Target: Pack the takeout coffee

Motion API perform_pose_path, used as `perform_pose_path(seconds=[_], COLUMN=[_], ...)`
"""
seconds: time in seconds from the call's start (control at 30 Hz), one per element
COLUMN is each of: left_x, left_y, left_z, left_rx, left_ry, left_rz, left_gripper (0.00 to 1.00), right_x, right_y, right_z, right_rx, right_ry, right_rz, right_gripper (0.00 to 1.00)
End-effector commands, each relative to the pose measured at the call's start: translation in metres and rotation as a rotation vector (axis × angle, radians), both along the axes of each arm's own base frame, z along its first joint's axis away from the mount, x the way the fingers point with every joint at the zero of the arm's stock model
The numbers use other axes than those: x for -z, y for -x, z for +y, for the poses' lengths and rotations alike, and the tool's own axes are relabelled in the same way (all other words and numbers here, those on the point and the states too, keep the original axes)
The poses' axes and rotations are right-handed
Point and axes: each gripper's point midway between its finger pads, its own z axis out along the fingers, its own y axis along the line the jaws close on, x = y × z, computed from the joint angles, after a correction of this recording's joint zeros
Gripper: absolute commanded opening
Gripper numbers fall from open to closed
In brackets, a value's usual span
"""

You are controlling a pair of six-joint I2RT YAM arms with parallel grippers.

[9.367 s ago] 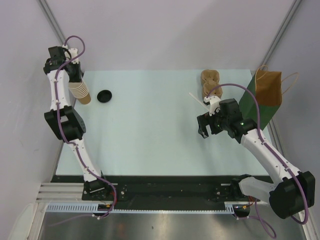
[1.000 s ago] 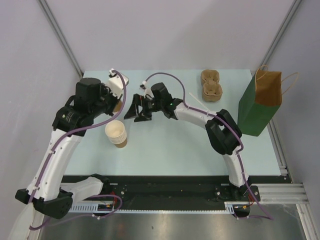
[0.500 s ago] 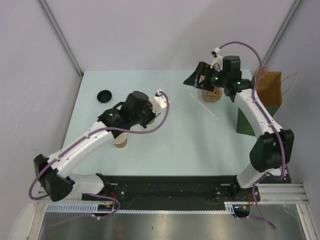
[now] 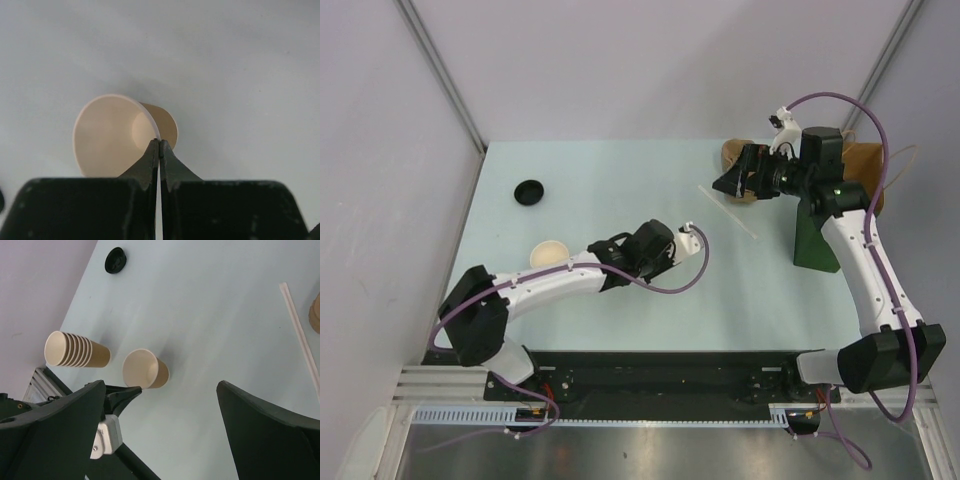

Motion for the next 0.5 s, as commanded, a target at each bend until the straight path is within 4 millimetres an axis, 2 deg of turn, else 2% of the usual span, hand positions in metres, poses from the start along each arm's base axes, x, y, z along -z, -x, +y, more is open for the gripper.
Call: perform_pose_path(seconds=[0.0,0.13,0.2,0.23,0.27,0.33,0.37,0.43,0.47], left_x=[0.006,0.022,0.024,0.026,0.022,0.014,-0.005,-0.019,-0.044], left_y=[0.003,0.013,0.019,0.024,0.026,0.033,0.034,0.045,0.046], left_z=[-0.011,-0.004,-0.003,0.0,0.0,0.0,-0.001,0.002,-0.001], left_rx=[-0.034,-0.034,-0.032,-0.028,-0.028,-0.013,-0.01,0.023,0.042], left_ry=[0.047,0.031,0.036,0.032,0.042,0.064,0.106,0.115,0.157], left_rz=[0.005,0.045,0.071,0.09,0.093,0.112,0.095,0.123,0.103], left_gripper=[0.0,0.0,0.06,0.16,0.34,0.49,0.63,0.81,0.94], right_x=[0.0,-0.001,-0.001,-0.001,-0.001,-0.002,-0.003,-0.003,-0.002], right_y=[0.003,0.002,0.001,0.001,0.001,0.003,0.003,0.003,0.004], right_z=[-0.002,-0.001,-0.001,-0.002,-0.002,-0.001,-0.001,-0.001,-0.001], right_rx=[-0.006,-0.006,-0.005,-0.002,-0.005,-0.01,-0.012,-0.015,-0.018], right_ry=[0.014,0.004,0.003,0.004,0.002,0.002,0.002,0.004,0.003], right_rz=[-0.016,-0.017,-0.016,-0.016,-0.014,-0.019,-0.023,-0.024,-0.021], right_gripper=[1.0,0.99,1.0,1.0,1.0,1.0,1.0,1.0,1.0])
